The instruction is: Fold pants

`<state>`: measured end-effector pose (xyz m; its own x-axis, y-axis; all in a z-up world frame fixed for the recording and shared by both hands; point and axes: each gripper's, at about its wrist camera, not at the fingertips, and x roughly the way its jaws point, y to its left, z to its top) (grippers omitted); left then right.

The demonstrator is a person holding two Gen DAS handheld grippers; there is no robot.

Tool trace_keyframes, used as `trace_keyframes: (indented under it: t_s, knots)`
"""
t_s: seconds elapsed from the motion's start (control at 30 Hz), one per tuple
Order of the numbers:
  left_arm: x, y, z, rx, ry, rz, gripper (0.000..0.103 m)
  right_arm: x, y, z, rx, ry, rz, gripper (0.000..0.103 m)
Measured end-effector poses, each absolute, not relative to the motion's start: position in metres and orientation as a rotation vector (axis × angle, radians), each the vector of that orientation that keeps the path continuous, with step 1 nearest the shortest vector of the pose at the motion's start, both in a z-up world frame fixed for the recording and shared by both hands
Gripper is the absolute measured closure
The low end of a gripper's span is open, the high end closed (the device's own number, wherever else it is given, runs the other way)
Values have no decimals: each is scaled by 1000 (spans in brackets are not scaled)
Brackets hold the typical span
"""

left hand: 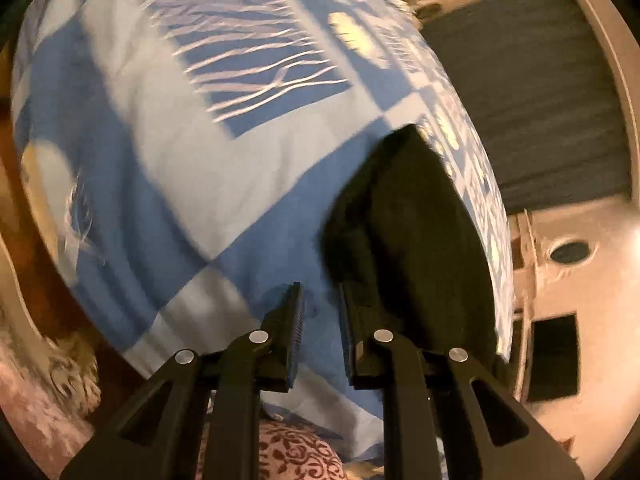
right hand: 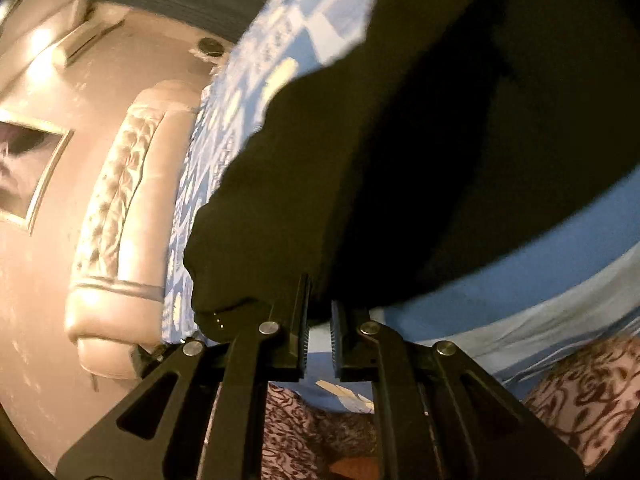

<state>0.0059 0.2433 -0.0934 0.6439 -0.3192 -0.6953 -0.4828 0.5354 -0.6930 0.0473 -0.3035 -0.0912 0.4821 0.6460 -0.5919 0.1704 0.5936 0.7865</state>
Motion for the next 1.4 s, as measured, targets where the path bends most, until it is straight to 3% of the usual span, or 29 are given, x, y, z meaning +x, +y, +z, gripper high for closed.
trace_keyframes:
  t_s: [0.17,0.27,0.53,0.57,0.67,0.8,1.03,1.33,1.4]
  knots:
    - [18,223,-76,-1006,873,-3,83,49,-299,-87,884,1029,343,95]
    - [30,216,-73,-1009,858,-28,58,51,-297,-90,896,1041,343,93]
    - [48,217,-88,-1099,828,-18,56,51,-296,-97,945,1050,340,91]
    - [51,216,-87,-1097,822,-19,57,51,-297,-98,949,1050,340,91]
    - [61,211,-84,-1068,827,-40,96,50,-296,-101,964,1052,339,91]
    - [52,218,-91,-1147,819,-9,96,49,-296,-99,953,1044,345,91]
    - [28,226,-51,-1031,750,-33,96,42,-296,-77,924,993,373,95]
    - [26,236,-96,-1085,836,-1,95,34,-298,-103,988,1057,342,95]
    - [26,238,-96,-1083,843,-17,91,37,-300,-102,989,1066,349,93]
